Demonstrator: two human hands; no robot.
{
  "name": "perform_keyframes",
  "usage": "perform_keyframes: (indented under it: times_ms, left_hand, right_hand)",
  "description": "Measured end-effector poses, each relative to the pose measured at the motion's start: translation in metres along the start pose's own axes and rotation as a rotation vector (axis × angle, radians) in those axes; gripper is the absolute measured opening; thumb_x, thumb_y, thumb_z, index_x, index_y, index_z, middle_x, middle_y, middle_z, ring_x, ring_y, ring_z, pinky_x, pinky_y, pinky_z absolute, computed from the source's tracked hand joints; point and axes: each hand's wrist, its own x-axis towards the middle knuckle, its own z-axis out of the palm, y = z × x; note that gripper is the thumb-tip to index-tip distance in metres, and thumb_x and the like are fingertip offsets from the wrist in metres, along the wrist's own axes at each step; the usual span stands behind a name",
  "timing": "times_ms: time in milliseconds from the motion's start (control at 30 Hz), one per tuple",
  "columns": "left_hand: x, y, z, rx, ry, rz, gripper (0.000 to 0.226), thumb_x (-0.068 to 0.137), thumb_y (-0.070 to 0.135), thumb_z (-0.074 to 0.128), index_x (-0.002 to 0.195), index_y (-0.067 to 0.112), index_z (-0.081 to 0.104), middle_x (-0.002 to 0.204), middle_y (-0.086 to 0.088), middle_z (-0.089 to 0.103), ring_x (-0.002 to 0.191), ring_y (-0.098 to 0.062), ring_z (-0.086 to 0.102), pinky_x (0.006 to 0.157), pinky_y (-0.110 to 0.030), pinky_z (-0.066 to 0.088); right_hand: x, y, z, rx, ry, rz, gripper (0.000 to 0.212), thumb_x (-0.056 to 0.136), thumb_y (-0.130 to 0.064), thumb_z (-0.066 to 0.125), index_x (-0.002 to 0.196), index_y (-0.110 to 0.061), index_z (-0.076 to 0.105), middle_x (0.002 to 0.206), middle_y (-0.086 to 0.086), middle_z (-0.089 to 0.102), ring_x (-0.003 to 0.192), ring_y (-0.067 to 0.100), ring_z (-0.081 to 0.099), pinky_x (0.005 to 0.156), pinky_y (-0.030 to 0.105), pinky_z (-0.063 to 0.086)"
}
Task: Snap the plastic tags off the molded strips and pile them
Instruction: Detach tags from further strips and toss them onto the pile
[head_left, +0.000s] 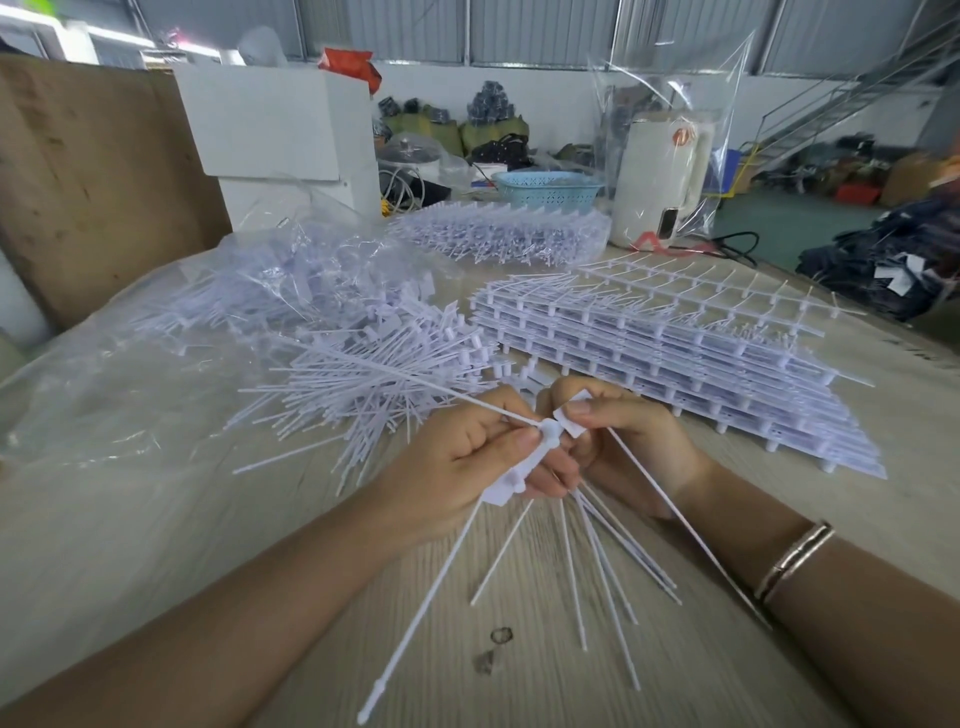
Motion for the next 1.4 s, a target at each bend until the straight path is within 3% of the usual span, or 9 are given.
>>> perform_keyframes:
  times_ms: [167,300,467,567,767,867,967,1200,1400]
  left_hand:
    - [-0.001,-0.003,-0.003,-0.035,-0.077,-0.001,0.010,0.091,0.008,0.044,0.091,0.000,0.050,0.081,-0.008,0.072,0.076,-0.022,0.070,0.068,-0.031,0.058]
    - [-0.001,0.008,-0.019,-0.130,-0.003,0.024,0.009,0.090,0.012,0.047,0.090,0.008,0.055,0.096,-0.013,0.072,0.084,-0.029,0.070,0.072,-0.037,0.058]
    - [-0.004,0.007,-0.031,0.195,0.248,0.088,0.007,0.083,0.022,0.061,0.088,0.022,0.066,0.083,-0.001,0.073,0.073,-0.014,0.069,0.063,-0.026,0.056]
    - [-0.005,-0.002,-0.032,0.396,0.314,0.027,0.017,0.074,0.024,0.070,0.083,0.038,0.068,0.086,0.000,0.070,0.075,-0.007,0.064,0.067,-0.021,0.053]
    - [-0.003,-0.007,-0.027,0.929,0.229,0.177,0.019,0.078,0.023,0.073,0.094,0.021,0.064,0.086,0.010,0.066,0.079,-0.002,0.060,0.066,-0.016,0.045]
    - [-0.002,-0.008,-0.022,1.031,0.264,0.181,0.033,0.078,0.028,0.073,0.104,0.018,0.056,0.095,0.009,0.058,0.081,0.000,0.056,0.068,-0.015,0.044]
    - [-0.003,-0.007,-0.018,1.027,0.259,0.200,0.042,0.078,0.031,0.073,0.112,0.019,0.051,0.101,0.009,0.054,0.087,0.004,0.055,0.068,-0.010,0.043]
    - [-0.007,0.002,-0.019,1.096,0.135,0.205,0.040,0.087,0.043,0.049,0.117,0.016,0.051,0.109,0.006,0.057,0.097,-0.010,0.056,0.077,-0.039,0.050]
    - [-0.003,-0.002,-0.021,1.204,0.206,0.178,0.026,0.085,0.018,0.065,0.111,0.016,0.058,0.104,0.003,0.064,0.091,-0.017,0.060,0.071,-0.043,0.051]
  right_hand:
    - [0.000,-0.004,0.004,0.061,-0.080,0.042,0.029,0.064,-0.027,0.075,0.053,-0.013,0.052,0.056,0.006,0.047,0.051,0.019,0.046,0.056,0.028,0.040]
    - [-0.001,-0.016,-0.006,0.316,-0.124,0.004,0.022,0.075,-0.019,0.068,0.060,-0.009,0.055,0.070,0.014,0.064,0.067,0.026,0.063,0.073,0.034,0.049]
    - [-0.003,-0.009,-0.012,-0.383,0.218,0.011,0.017,0.081,-0.026,0.056,0.066,-0.019,0.060,0.072,0.008,0.055,0.067,0.018,0.048,0.067,0.027,0.039]
    - [0.003,-0.002,-0.010,-0.923,0.262,-0.027,0.021,0.091,-0.020,0.058,0.071,-0.027,0.060,0.074,-0.010,0.054,0.077,0.014,0.053,0.080,0.031,0.042]
    - [0.006,0.001,-0.010,-1.251,0.377,0.095,0.015,0.090,-0.018,0.060,0.104,-0.025,0.061,0.107,-0.005,0.053,0.107,0.013,0.048,0.089,0.022,0.033]
    - [0.004,-0.003,0.002,-1.233,0.401,-0.089,0.029,0.089,-0.041,0.051,0.100,-0.021,0.068,0.104,-0.009,0.056,0.109,0.016,0.048,0.096,0.034,0.031]
    - [0.001,0.001,0.013,-1.321,0.200,-0.123,0.048,0.083,-0.060,0.035,0.088,-0.029,0.072,0.102,-0.021,0.056,0.109,0.007,0.040,0.096,0.033,0.022]
    - [0.002,-0.003,0.005,-0.624,0.337,-0.093,0.026,0.078,-0.022,0.053,0.065,-0.005,0.068,0.080,-0.012,0.061,0.091,0.013,0.055,0.094,0.039,0.037]
    - [0.000,-0.001,0.012,-0.738,0.308,-0.067,0.027,0.083,-0.028,0.052,0.069,-0.013,0.070,0.078,-0.012,0.061,0.085,0.006,0.055,0.082,0.018,0.039]
